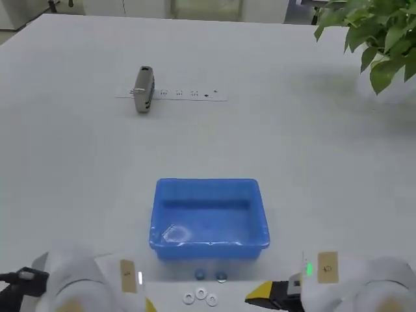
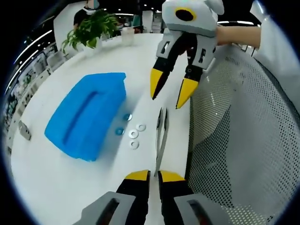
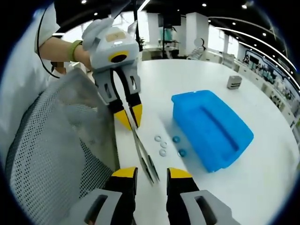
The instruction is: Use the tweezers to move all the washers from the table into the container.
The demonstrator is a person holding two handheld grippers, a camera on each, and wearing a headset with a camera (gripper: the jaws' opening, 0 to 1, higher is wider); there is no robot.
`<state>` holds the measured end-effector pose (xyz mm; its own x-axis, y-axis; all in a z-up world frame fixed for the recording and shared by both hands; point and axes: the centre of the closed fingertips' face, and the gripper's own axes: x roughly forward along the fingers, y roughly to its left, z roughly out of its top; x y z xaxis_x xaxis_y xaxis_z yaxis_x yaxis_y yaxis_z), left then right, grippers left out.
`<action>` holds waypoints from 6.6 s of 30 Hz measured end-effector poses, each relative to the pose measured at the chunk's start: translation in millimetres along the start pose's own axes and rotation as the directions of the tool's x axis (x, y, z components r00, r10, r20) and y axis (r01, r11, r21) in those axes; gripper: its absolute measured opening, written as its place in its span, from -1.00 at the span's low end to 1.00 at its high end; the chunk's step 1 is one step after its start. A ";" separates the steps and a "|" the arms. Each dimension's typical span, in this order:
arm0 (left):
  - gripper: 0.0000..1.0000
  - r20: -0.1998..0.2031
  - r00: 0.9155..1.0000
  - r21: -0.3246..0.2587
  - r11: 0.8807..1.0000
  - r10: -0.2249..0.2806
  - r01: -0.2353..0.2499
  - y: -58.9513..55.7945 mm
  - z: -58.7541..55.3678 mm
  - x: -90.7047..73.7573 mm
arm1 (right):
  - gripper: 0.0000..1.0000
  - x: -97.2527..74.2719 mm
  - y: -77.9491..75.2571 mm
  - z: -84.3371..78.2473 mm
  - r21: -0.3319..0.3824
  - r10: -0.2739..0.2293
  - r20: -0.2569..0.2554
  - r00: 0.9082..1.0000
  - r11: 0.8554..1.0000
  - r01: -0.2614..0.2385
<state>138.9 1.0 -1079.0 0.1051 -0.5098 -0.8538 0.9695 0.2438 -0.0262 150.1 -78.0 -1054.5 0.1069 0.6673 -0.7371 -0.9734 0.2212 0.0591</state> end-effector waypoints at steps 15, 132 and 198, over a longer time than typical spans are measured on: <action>-1.00 0.015 1.000 0.164 0.986 0.016 -0.018 -0.2 13.1 -12.6 | -0.56 13.5 5.4 -2.2 -0.086 0.039 -0.027 0.999 0.995 -0.042; -0.08 0.448 0.808 -0.422 0.888 0.382 -0.185 41.8 69.7 -111.3 | -0.96 23.2 -26.2 70.1 0.122 0.006 0.300 0.954 0.991 -0.045; 0.85 0.393 0.516 -0.698 0.612 0.761 -0.372 73.2 17.6 -147.6 | -0.95 -12.6 -150.6 62.1 0.310 -0.268 0.372 0.889 0.938 0.153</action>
<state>198.2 79.5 -945.8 0.8795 -0.4012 -0.2560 0.3995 0.9147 -0.0613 307.9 -75.6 -1012.3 0.4313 0.7981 -0.4208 -0.8341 0.5305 0.1511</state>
